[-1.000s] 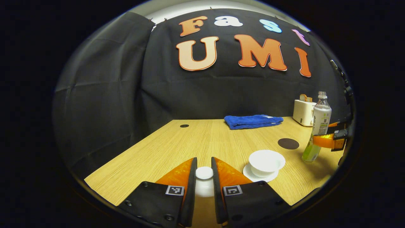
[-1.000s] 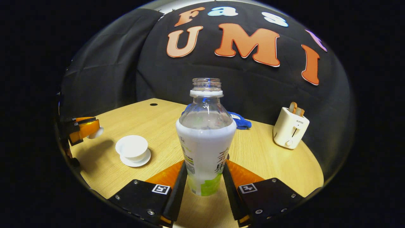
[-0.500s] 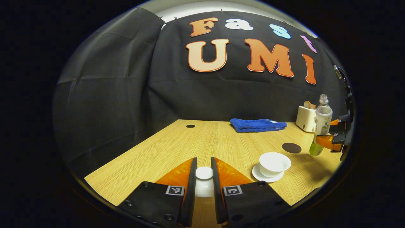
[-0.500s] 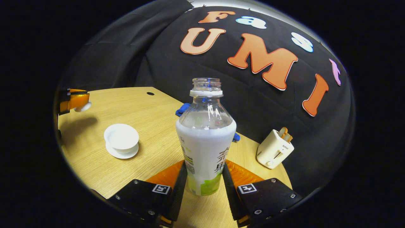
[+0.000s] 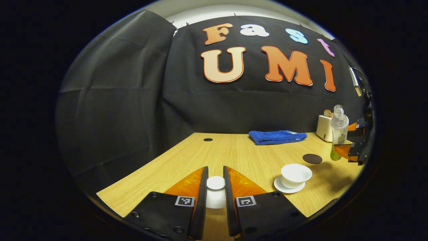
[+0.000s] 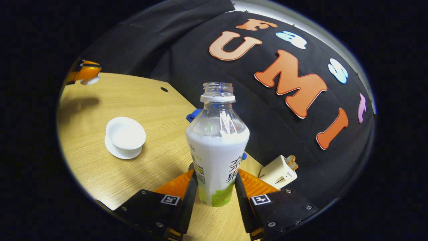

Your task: Open the teacup lid with one hand, grasp the water bottle and pour water into the teacup with the other hand; after pouring, place the water bottle on the coaster and then close the teacup lid.

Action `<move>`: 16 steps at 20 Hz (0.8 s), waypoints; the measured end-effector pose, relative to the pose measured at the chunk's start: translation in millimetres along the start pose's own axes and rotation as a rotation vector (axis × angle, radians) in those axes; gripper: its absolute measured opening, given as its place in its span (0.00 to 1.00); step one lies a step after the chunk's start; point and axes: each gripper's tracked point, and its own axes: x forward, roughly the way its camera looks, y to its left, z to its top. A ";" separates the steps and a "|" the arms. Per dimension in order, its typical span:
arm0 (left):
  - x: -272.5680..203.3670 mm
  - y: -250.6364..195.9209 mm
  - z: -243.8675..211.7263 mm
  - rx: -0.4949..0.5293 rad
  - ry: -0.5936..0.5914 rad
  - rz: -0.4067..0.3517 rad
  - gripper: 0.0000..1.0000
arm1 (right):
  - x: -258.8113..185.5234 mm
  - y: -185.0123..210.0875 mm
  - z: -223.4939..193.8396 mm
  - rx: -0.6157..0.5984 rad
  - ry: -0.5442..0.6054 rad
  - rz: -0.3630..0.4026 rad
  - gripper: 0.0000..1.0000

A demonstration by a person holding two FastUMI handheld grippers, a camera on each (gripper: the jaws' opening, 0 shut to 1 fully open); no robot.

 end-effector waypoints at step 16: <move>-5.6 6.3 -13.2 0.006 0.009 0.000 0.31 | 17.0 -0.7 10.2 -0.498 -0.053 -0.150 0.63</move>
